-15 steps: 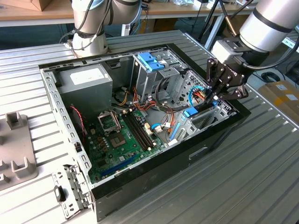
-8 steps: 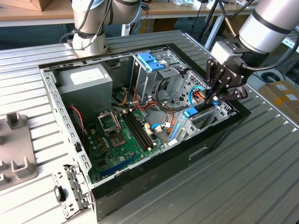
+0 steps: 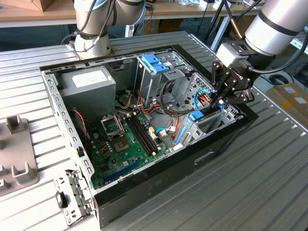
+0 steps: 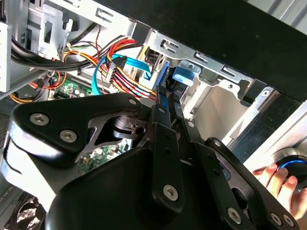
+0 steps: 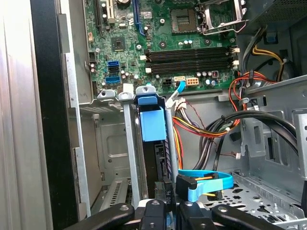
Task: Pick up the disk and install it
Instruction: 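Insert the first disk wire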
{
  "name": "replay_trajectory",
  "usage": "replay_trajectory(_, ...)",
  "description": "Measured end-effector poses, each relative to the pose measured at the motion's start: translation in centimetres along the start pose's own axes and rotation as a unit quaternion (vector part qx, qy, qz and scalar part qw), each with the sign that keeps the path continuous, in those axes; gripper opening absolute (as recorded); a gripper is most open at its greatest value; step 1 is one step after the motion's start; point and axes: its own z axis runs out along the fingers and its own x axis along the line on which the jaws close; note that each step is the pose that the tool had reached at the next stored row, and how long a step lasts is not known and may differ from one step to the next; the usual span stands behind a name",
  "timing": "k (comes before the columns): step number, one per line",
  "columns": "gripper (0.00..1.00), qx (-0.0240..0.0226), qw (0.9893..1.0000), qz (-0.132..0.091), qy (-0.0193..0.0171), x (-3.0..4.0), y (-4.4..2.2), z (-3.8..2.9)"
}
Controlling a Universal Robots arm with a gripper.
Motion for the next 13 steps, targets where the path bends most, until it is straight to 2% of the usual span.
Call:
replay_trajectory(8,0.17,-0.0003,1.0000,-0.004,-0.0001,0.02,0.00,0.20)
replay_trajectory(13,0.17,-0.0012,0.9999,-0.016,-0.0007,0.01,0.00,0.11)
